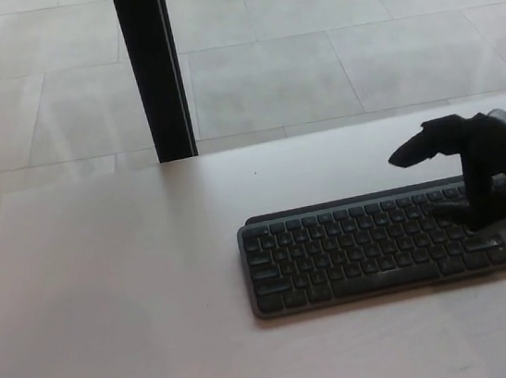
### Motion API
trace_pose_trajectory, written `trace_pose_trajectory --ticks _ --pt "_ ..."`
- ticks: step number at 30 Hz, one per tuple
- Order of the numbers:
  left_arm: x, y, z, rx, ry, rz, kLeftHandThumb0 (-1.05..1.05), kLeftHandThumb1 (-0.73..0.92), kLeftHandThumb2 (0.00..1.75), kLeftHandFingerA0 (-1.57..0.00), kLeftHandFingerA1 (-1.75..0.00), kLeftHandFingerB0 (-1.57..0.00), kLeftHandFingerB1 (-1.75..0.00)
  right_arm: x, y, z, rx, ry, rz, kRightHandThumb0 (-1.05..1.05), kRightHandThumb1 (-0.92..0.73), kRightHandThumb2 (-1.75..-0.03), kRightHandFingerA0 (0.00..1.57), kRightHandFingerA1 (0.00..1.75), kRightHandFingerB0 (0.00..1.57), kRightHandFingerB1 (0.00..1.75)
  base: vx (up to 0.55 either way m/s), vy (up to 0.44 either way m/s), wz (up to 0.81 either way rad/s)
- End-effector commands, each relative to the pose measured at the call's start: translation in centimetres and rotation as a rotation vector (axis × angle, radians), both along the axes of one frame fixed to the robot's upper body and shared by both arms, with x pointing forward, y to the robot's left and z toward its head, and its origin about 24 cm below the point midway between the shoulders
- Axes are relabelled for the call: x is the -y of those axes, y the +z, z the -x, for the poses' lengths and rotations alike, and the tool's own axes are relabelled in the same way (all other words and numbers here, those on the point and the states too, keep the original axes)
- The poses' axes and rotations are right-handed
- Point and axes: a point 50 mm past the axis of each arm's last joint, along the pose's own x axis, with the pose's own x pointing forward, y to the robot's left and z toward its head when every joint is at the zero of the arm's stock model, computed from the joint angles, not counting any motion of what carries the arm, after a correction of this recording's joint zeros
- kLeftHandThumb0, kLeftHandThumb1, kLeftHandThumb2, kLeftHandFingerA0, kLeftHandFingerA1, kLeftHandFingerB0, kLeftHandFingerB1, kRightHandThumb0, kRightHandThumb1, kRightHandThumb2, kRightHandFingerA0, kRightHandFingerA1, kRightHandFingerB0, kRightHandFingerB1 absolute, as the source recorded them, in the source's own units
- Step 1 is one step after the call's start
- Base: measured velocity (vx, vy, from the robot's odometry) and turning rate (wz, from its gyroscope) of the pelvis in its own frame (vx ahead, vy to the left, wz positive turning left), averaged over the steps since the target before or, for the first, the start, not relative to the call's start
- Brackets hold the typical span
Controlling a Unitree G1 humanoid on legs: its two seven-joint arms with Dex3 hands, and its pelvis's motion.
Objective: The robot uses its right fingers to click on the space key of the black keyboard placed on the center of the white desk.
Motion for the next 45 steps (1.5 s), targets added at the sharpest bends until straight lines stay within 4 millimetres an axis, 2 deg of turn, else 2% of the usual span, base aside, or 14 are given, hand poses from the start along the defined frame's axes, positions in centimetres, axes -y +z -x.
trace_pose_trajectory --ticks 1,2,3,8,9,10,14,16,23,25,33,36,39,45 --pt "-1.0 1.2 0.1 0.029 0.021 -0.042 -0.5 0.61 0.58 -0.68 -0.7 -0.62 -0.62 -1.1 -0.6 -0.2 0.075 0.089 0.371 -0.14 -0.43 -0.8 0.9 1.75 0.72 0.44 0.0 0.0 0.0" --pt "-1.0 1.2 0.1 0.033 0.023 -0.042 -0.5 0.61 0.58 -0.67 -0.7 -0.57 -0.6 -1.3 -0.9 -0.2 0.061 0.101 0.389 -0.13 -0.42 -0.83 0.89 1.75 0.73 0.45 0.0 0.0 0.0" --pt "-1.0 1.2 0.0 0.028 0.033 -0.038 -0.49 0.61 0.58 -0.69 -0.67 -0.59 -0.58 -1.5 -1.3 -0.3 0.024 0.103 0.426 -0.16 -0.47 -0.8 0.87 1.75 0.72 0.44 0.0 0.0 0.0" --pt "-1.0 1.1 0.2 0.008 0.022 -0.051 -0.51 0.62 0.58 -0.7 -0.71 -0.61 -0.6 -1.9 -2.4 -0.3 -0.008 0.121 0.477 -0.12 -0.46 -0.79 0.84 1.75 0.75 0.44 0.0 0.0 0.0" --pt "-1.0 1.0 0.2 0.006 0.021 -0.051 -0.52 0.61 0.58 -0.7 -0.7 -0.61 -0.6 -2.0 -2.8 -0.4 -0.016 0.128 0.489 -0.12 -0.45 -0.83 0.82 1.71 0.74 0.44 0.0 0.0 0.0" --pt "-1.0 1.0 0.2 0.011 0.029 -0.043 -0.51 0.61 0.58 -0.7 -0.71 -0.61 -0.6 -2.1 -3.1 -0.4 -0.026 0.134 0.509 -0.17 -0.46 -0.84 0.83 1.48 0.71 0.47 0.0 0.0 0.0" --pt "-1.0 1.0 0.2 0.012 0.027 -0.04 -0.5 0.61 0.58 -0.7 -0.71 -0.61 -0.6 -2.3 -3.6 -0.5 -0.025 0.137 0.524 -0.13 -0.41 -0.86 0.89 1.47 0.74 0.48 0.0 0.0 0.0" --pt "-1.0 1.0 0.2 -0.002 0.023 -0.044 -0.5 0.62 0.59 -0.71 -0.69 -0.61 -0.59 -2.5 -4.1 -0.4 -0.034 0.149 0.55 -0.16 -0.41 -0.91 0.88 1.63 0.74 0.47 0.0 0.0 0.0" --pt "-0.9 1.0 0.1 0.014 0.029 -0.039 -0.49 0.61 0.58 -0.7 -0.69 -0.62 -0.61 -3.1 -5.6 -0.1 -0.042 0.182 0.584 -0.2 -0.4 -0.91 0.87 1.72 0.77 0.47 0.0 0.0 0.0" --pt "-0.9 1.0 0.1 0.013 0.028 -0.041 -0.5 0.62 0.58 -0.7 -0.69 -0.6 -0.6 -3.2 -5.9 0.1 -0.047 0.193 0.58 -0.17 -0.4 -0.94 0.87 1.67 0.76 0.49 0.0 0.0 0.0" --pt "-0.9 1.1 0.0 -0.005 0.013 -0.052 -0.5 0.62 0.59 -0.7 -0.67 -0.6 -0.59 -3.7 -6.7 0.6 -0.063 0.212 0.59 -0.21 -0.42 -0.9 0.86 1.75 0.74 0.5 0.0 0.0 0.0" --pt "-0.9 1.0 0.0 -0.003 0.024 -0.047 -0.51 0.61 0.58 -0.74 -0.69 -0.58 -0.58 -3.7 -6.8 0.7 -0.062 0.215 0.588 -0.2 -0.41 -0.89 0.84 1.69 0.74 0.51 0.0 0.0 0.0" --pt "-0.9 1.1 0.0 0.005 0.021 -0.047 -0.5 0.62 0.58 -0.7 -0.68 -0.6 -0.59 -3.6 -6.7 0.7 -0.076 0.21 0.582 -0.2 -0.44 -0.86 0.83 1.66 0.73 0.5 0.0 0.0 0.0" --pt "-1.0 1.2 -0.2 0.003 0.029 -0.049 -0.5 0.61 0.58 -0.73 -0.69 -0.62 -0.6 -3.1 -6.7 0.6 -0.059 0.193 0.605 -0.19 -0.42 -0.89 0.83 1.7 0.74 0.49 0.0 0.0 0.0"
